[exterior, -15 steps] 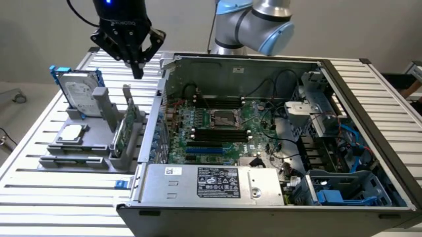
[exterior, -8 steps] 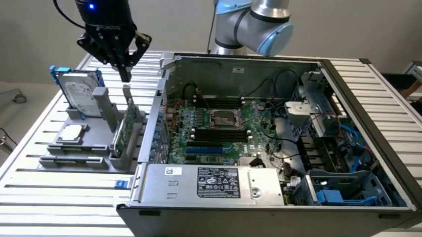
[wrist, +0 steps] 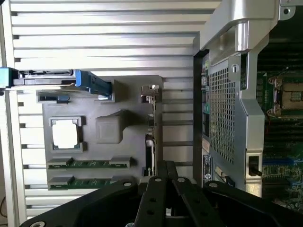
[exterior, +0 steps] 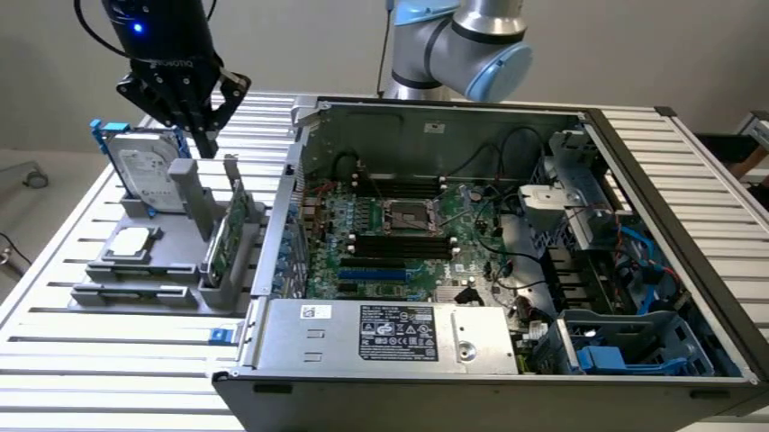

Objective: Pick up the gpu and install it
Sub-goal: 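Reach for the gpu, then pick up the gpu and move the gpu toward the slot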

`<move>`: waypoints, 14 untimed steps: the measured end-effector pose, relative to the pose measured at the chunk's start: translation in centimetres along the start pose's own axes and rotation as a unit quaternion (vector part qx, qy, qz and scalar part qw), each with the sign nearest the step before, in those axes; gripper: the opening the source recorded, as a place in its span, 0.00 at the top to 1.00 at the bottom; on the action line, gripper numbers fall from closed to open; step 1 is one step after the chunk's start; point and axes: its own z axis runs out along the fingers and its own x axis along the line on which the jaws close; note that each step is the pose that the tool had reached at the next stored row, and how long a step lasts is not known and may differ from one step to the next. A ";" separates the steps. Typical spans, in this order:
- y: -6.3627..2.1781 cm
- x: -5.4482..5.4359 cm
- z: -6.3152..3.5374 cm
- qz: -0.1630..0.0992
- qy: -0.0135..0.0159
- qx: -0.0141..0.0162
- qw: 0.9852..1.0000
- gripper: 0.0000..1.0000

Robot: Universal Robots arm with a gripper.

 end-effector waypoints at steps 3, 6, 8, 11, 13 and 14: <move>0.00 0.0 0.03 0.000 0.001 0.001 1.000 0.89; 0.00 0.0 0.03 0.000 0.001 0.001 1.000 0.89; 0.00 0.0 0.03 0.000 0.001 0.001 1.000 0.89; 0.00 0.0 0.03 0.000 0.001 0.001 1.000 0.89; 0.00 0.0 0.03 0.000 0.001 0.001 1.000 0.89; 0.00 0.0 0.03 0.000 0.001 0.001 1.000 0.89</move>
